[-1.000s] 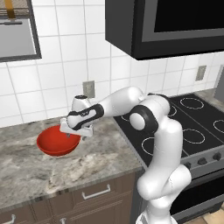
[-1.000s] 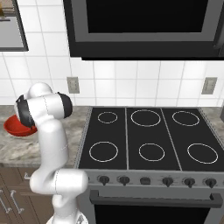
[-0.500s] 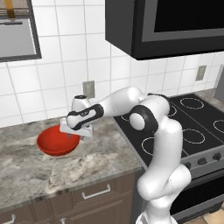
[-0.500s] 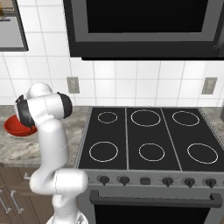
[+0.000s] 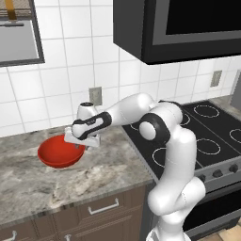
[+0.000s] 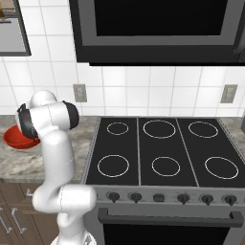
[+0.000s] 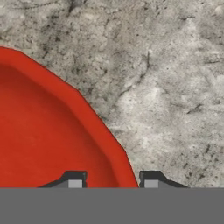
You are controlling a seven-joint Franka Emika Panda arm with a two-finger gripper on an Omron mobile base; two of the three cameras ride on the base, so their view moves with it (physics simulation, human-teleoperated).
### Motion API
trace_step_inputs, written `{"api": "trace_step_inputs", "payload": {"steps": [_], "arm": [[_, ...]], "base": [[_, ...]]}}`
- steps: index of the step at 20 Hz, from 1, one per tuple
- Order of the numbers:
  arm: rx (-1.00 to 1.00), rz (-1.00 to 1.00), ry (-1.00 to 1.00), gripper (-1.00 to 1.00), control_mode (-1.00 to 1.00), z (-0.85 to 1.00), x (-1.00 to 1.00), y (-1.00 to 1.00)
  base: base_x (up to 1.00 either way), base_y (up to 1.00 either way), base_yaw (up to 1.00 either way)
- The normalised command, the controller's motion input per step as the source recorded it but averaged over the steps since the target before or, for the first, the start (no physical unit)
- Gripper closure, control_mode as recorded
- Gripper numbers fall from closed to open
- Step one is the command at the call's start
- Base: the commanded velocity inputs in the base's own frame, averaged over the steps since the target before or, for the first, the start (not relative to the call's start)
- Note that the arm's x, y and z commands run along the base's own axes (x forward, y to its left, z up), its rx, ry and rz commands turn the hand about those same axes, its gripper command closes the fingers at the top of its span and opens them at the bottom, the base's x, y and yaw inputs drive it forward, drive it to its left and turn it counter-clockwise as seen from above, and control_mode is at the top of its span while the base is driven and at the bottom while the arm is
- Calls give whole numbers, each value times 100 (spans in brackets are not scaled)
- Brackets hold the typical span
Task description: Pick the cup and bowl from the counter and place them on the counter next to the sink.
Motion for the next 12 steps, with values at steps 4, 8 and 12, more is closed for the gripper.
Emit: {"api": "trace_step_inputs", "payload": {"steps": [4, 8, 12], "arm": [[0, 0, 2, 100, -100, 11, 16, 0], [0, 0, 2, 100, -100, 50, -4, 0], [2, 0, 0, 100, -100, 65, -29, -1]], "base": [[0, 0, 0], [0, 0, 0], [0, 0, 0]]}}
